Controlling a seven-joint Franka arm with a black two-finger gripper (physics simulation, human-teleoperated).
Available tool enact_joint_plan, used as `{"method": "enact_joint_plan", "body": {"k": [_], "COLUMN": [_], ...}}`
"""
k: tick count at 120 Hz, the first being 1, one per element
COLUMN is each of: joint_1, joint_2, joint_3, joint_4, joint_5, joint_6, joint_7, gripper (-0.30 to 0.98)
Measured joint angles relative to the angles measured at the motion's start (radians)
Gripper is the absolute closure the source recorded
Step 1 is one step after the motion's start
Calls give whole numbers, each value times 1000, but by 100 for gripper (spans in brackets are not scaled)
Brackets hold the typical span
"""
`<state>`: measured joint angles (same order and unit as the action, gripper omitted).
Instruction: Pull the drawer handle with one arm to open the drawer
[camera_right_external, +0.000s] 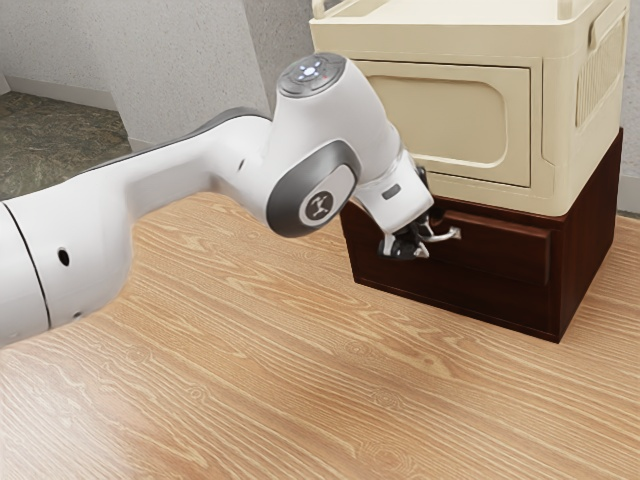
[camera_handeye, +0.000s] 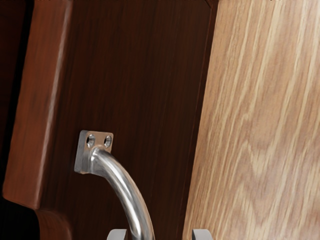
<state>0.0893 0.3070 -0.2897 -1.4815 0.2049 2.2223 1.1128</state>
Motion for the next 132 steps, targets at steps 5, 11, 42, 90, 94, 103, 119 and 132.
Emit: {"method": "enact_joint_plan", "body": {"k": [5,11,42,90,94,103,119,132], "joint_1": [0,0,0,3,2,0,3,0], "joint_2": [-6,-14,-72,-224,-236,-266,-302,-345], "joint_3": [0,0,0,2,3,1,-3,1], "joint_4": [-6,-17,-94,-276,-291,-330,-380,-426], "joint_5": [-1,-1,-2,-13,-15,-17,-21,-32], "joint_6": [0,0,-1,20,24,37,55,65], "joint_7": [-2,-4,-16,-28,-30,-34,-43,-49], "gripper": [60,61,63,64,64,63,63,63]}}
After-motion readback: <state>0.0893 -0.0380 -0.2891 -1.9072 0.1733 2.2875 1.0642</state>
